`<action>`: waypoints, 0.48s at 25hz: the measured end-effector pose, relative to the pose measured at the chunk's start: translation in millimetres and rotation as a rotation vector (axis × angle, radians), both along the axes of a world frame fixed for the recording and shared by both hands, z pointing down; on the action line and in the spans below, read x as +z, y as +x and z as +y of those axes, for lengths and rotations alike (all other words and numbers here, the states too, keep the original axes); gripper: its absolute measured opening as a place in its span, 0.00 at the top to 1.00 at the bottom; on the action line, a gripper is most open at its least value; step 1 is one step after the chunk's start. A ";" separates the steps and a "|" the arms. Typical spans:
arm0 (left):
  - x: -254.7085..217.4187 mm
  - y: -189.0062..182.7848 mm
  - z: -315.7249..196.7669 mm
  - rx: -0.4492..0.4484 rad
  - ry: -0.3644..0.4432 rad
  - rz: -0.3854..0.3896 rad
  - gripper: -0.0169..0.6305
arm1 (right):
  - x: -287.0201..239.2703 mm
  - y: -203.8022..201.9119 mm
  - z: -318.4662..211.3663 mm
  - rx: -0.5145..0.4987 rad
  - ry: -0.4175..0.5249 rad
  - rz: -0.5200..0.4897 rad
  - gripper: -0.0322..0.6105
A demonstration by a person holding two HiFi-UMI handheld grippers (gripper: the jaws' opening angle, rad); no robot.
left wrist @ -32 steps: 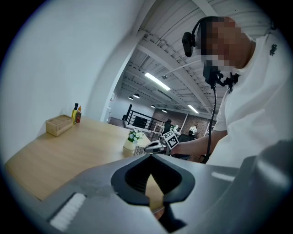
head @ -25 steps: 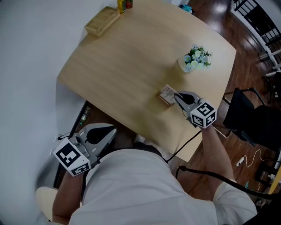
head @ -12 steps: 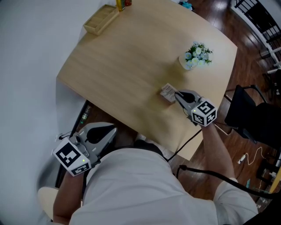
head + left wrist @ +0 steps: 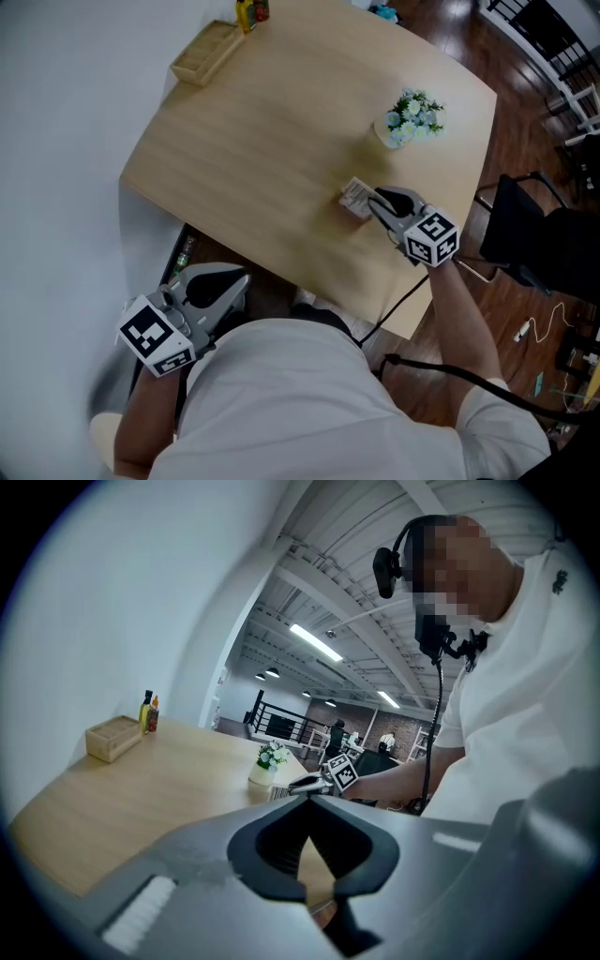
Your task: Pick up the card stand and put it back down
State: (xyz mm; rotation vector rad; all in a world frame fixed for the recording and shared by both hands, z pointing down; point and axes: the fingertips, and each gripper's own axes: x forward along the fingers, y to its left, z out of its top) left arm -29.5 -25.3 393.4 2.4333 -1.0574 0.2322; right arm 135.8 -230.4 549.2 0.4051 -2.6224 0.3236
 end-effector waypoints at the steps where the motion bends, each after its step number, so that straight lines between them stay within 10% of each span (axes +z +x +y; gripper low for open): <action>1: -1.2 -0.6 -0.4 0.010 0.003 0.000 0.97 | -3.6 0.3 -0.3 0.014 0.008 -0.004 0.80; 12: -7.8 -11.9 -1.8 0.246 0.044 0.032 0.97 | -55.5 34.3 40.1 0.279 0.111 0.057 0.74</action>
